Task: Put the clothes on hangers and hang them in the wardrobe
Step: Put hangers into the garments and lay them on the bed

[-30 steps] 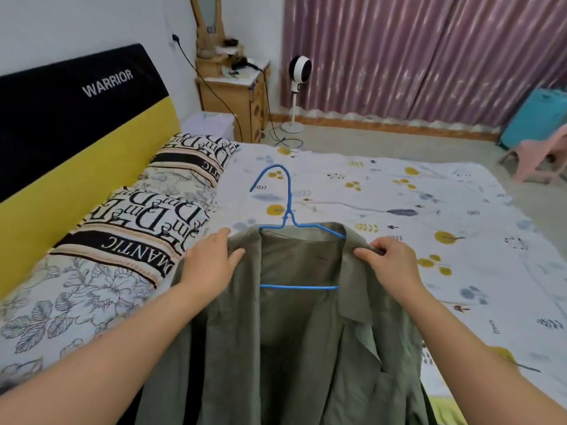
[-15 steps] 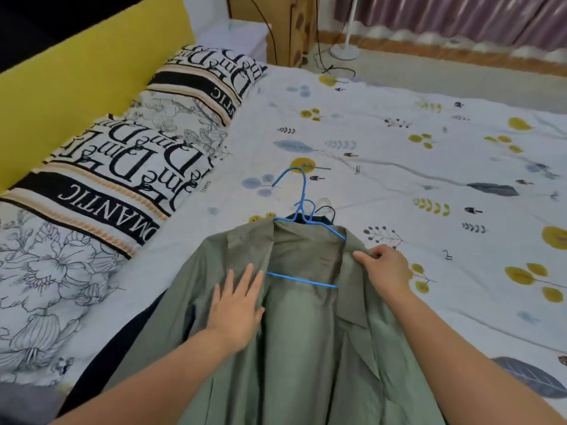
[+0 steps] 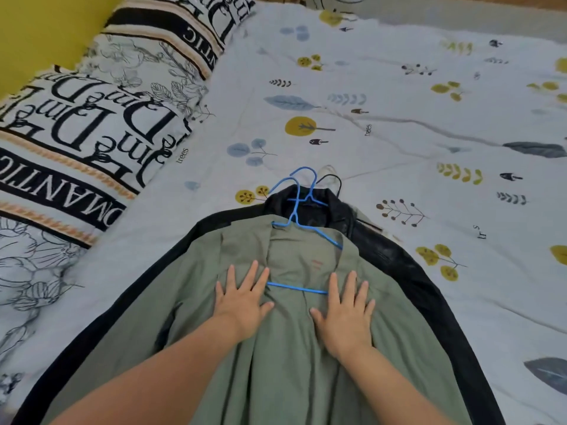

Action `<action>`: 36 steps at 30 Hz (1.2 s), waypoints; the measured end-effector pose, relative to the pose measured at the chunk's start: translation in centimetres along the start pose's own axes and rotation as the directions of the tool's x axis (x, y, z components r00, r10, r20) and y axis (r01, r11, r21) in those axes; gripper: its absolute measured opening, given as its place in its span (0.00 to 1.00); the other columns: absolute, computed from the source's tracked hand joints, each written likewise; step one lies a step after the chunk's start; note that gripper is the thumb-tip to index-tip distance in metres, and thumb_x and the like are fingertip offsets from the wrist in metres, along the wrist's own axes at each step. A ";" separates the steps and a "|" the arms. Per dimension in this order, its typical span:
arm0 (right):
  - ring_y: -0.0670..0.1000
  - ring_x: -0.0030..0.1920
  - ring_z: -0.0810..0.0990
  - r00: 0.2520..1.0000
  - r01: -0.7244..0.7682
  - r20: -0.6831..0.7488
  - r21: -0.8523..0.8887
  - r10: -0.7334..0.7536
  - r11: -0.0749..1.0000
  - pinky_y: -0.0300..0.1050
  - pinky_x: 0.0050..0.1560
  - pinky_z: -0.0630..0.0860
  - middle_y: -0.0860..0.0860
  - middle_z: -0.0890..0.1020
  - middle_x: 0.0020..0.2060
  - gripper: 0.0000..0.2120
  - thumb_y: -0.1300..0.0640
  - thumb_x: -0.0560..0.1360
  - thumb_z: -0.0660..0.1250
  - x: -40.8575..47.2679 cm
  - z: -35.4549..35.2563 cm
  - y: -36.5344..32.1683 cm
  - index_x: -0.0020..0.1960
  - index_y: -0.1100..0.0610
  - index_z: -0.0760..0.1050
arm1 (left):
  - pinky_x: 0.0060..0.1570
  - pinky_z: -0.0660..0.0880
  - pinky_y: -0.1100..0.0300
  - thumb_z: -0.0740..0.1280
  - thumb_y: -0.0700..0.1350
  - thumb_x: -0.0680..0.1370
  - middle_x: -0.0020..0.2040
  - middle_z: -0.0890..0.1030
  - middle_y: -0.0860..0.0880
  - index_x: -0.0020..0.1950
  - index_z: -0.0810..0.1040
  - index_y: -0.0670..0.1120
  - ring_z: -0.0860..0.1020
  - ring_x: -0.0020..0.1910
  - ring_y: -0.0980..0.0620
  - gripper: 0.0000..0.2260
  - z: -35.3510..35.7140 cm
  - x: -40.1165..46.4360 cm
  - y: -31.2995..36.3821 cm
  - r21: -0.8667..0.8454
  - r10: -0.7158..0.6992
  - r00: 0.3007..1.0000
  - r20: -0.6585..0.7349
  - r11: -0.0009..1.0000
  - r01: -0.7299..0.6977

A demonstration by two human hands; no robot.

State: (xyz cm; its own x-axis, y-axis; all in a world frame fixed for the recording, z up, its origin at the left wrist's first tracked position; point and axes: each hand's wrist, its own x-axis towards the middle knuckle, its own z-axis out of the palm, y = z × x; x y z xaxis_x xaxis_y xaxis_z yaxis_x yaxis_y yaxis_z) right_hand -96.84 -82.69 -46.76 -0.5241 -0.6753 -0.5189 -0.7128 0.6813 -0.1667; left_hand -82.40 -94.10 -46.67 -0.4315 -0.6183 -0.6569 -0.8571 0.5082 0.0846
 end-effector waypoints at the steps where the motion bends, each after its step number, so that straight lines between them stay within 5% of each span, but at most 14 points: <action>1: 0.64 0.75 0.37 0.999 0.016 0.046 -0.016 -0.015 1.000 0.62 0.72 0.43 0.59 0.37 0.75 0.37 0.41 0.78 0.54 0.8 0.0 0.3 0.77 0.53 0.37 | 0.72 0.43 0.40 0.50 0.60 0.80 0.76 0.34 0.56 0.75 0.37 0.56 0.36 0.74 0.39 0.30 -0.2 0.4 -0.1 -0.010 -0.001 1.000 0.014 1.000 0.001; 5: 0.62 0.75 0.37 0.985 0.073 0.151 0.049 -0.080 0.996 0.59 0.73 0.43 0.56 0.37 0.76 0.35 0.42 0.79 0.54 2.2 -1.7 1.0 0.77 0.51 0.39 | 0.72 0.43 0.40 0.51 0.59 0.80 0.76 0.35 0.56 0.76 0.39 0.57 0.36 0.74 0.40 0.29 -1.1 0.6 -0.1 -0.044 0.006 0.998 0.062 0.999 -0.003; 8: 0.60 0.76 0.46 0.981 0.094 0.164 0.086 -0.108 0.992 0.54 0.74 0.51 0.56 0.46 0.77 0.29 0.46 0.80 0.54 1.3 -4.2 1.3 0.77 0.53 0.48 | 0.72 0.47 0.41 0.53 0.55 0.80 0.77 0.40 0.54 0.76 0.44 0.55 0.41 0.75 0.40 0.28 -2.7 -0.7 0.2 -0.055 0.013 0.998 0.060 0.998 -0.009; 11: 0.57 0.68 0.64 0.989 0.141 0.023 0.082 -0.143 0.987 0.48 0.67 0.64 0.57 0.67 0.67 0.22 0.51 0.80 0.56 -1.0 -6.7 0.9 0.71 0.59 0.61 | 0.70 0.57 0.48 0.56 0.48 0.80 0.76 0.58 0.46 0.73 0.60 0.47 0.57 0.73 0.43 0.22 -4.5 -3.0 0.2 -0.046 0.020 0.997 -0.079 0.999 -0.024; 15: 0.56 0.63 0.72 0.980 0.197 0.008 0.089 -0.198 0.976 0.44 0.58 0.68 0.56 0.75 0.62 0.17 0.57 0.79 0.56 -5.9 -9.4 -0.4 0.67 0.57 0.68 | 0.60 0.69 0.56 0.56 0.43 0.79 0.63 0.76 0.44 0.65 0.72 0.46 0.73 0.63 0.44 0.16 -6.7 -7.3 -0.7 -0.168 0.040 0.982 -0.186 0.983 -0.071; 24: 0.55 0.65 0.72 0.956 0.179 0.240 -0.020 -0.170 0.984 0.43 0.62 0.69 0.55 0.74 0.64 0.19 0.54 0.77 0.59 -20.0 -12.9 -3.4 0.68 0.54 0.68 | 0.60 0.70 0.56 0.55 0.44 0.80 0.64 0.76 0.44 0.64 0.73 0.43 0.73 0.62 0.45 0.15 -10.1 -21.8 -4.7 -0.035 0.225 0.969 -0.100 0.973 -0.230; 36: 0.54 0.67 0.70 0.934 0.279 0.292 -0.234 -0.206 0.931 0.42 0.63 0.68 0.54 0.71 0.68 0.22 0.53 0.78 0.59 -35.5 -14.9 -7.3 0.71 0.55 0.66 | 0.59 0.67 0.60 0.57 0.48 0.80 0.66 0.73 0.47 0.68 0.69 0.45 0.71 0.64 0.48 0.18 -9.7 -40.6 -13.1 0.058 0.154 0.983 -0.098 0.987 -0.149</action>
State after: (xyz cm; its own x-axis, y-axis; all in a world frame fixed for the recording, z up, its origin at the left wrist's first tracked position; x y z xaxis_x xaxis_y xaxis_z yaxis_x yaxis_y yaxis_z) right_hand -79.95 -67.90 -14.58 -0.2061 -0.6885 -0.6954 -0.9191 0.3800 -0.1038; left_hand -56.40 -81.51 -13.85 -0.5836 -0.5886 -0.5594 -0.7656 0.6284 0.1375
